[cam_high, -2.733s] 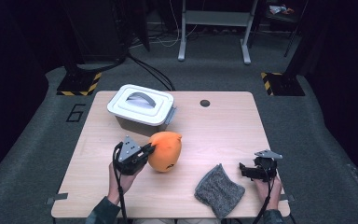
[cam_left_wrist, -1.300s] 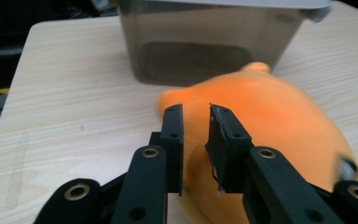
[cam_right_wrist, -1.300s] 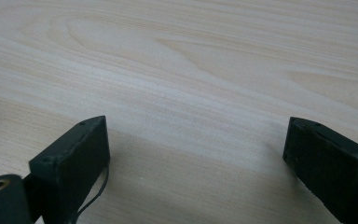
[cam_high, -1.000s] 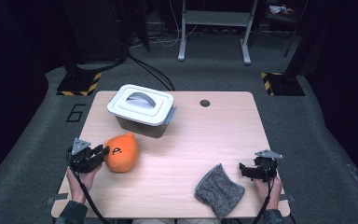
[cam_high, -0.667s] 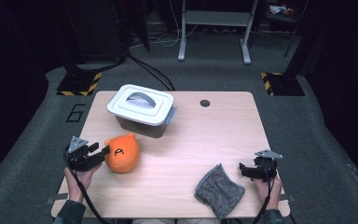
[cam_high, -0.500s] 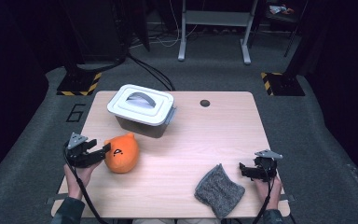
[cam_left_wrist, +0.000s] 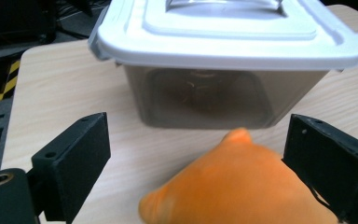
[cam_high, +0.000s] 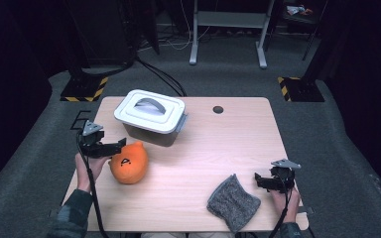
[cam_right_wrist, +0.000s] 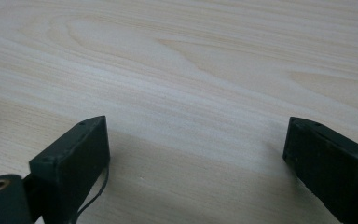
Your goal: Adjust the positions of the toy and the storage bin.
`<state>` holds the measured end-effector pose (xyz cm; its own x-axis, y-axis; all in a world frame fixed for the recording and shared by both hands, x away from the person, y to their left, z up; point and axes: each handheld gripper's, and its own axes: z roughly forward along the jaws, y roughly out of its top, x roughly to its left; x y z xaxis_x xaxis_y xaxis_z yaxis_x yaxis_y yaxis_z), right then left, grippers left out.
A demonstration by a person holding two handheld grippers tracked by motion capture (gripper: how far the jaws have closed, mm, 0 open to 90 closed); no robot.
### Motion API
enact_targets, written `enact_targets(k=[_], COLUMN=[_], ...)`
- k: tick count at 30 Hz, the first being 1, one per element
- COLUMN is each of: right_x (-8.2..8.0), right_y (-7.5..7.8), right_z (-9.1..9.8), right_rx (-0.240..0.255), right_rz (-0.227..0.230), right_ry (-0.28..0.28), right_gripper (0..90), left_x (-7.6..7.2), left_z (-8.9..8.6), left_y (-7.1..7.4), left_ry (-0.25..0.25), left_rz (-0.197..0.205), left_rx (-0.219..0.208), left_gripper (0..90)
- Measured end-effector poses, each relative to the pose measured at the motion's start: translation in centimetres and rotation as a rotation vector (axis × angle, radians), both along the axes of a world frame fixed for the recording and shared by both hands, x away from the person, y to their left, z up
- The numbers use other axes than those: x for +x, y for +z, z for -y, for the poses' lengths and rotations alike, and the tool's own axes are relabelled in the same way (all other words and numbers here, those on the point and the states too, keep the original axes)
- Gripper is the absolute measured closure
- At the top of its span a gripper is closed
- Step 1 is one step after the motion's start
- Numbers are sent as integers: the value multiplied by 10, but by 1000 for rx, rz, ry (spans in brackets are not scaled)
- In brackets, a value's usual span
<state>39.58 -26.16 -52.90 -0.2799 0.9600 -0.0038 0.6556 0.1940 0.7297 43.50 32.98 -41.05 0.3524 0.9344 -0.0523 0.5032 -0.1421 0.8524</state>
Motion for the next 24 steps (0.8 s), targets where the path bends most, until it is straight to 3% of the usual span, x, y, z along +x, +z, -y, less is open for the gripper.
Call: enact_targets(k=[12, 16, 17, 24], right_x=[0, 0, 0, 0], right_y=[0, 0, 0, 0], right_z=[0, 0, 0, 0], right_rx=[0, 0, 0, 0], right_rz=[0, 0, 0, 0], right_ry=[0, 0, 0, 0], right_gripper=[62, 62, 62, 63], left_x=[28, 36, 40, 51], left_z=[41, 60, 70, 103], left_y=[11, 13, 14, 10], left_ry=[-109, -161, -196, -252], left_rz=[-4, -3, -8, -25], left_rx=[23, 45, 61, 68], left_gripper=[40, 51, 59, 77])
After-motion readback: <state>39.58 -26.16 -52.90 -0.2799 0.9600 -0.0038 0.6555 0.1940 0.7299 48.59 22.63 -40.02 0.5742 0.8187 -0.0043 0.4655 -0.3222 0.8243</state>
